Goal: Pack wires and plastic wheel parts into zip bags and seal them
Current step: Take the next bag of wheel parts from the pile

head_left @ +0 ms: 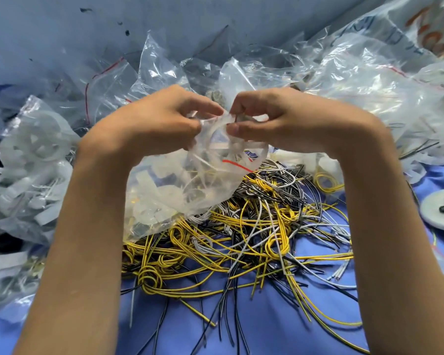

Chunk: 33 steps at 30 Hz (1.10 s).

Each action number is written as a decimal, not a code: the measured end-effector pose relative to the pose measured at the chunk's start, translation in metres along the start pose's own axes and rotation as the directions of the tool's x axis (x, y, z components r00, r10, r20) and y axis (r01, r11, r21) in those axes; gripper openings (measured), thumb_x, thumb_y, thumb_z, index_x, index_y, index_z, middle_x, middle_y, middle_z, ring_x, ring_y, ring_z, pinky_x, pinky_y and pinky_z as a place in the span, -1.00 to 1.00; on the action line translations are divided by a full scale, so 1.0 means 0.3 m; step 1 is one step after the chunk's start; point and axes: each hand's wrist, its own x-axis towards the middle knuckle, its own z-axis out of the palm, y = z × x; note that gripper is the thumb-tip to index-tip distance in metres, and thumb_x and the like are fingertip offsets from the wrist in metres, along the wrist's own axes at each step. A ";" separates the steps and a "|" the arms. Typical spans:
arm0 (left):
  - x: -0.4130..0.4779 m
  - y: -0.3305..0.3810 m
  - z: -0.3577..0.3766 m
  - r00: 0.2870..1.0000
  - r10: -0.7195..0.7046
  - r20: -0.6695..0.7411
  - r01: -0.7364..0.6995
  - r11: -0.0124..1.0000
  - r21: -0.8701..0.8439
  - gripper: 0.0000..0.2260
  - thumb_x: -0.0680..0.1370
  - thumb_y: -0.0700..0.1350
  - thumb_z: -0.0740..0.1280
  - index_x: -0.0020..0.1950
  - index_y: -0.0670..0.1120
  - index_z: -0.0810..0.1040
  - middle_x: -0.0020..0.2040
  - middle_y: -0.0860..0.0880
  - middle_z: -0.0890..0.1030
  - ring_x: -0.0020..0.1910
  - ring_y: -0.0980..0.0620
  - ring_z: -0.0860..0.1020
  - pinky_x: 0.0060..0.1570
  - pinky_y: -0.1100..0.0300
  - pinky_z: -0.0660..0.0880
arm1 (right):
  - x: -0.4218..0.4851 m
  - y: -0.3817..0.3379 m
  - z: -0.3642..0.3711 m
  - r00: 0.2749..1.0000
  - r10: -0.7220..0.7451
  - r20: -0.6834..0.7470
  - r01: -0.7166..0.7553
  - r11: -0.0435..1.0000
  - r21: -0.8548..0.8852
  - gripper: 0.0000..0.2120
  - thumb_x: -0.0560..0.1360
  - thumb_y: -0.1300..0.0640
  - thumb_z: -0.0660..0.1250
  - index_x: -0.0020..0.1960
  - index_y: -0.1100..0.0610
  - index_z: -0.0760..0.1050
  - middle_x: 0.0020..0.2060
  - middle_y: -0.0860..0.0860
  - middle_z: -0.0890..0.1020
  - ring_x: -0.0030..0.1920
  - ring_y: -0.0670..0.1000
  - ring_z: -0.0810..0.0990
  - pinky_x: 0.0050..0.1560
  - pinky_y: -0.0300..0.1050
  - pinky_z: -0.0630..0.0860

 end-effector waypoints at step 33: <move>0.014 0.061 0.043 0.942 0.038 -0.332 -0.054 0.998 -0.040 -0.61 0.42 -0.36 0.22 0.15 -0.07 0.61 0.04 0.08 0.63 -0.45 0.40 0.42 -0.37 0.58 0.27 | 0.050 -0.056 0.107 0.960 -0.084 0.268 0.113 0.989 -0.092 -0.71 0.58 0.19 0.15 0.16 -0.10 0.51 -0.03 -0.28 0.62 -0.04 -0.23 0.51 0.01 -0.36 0.42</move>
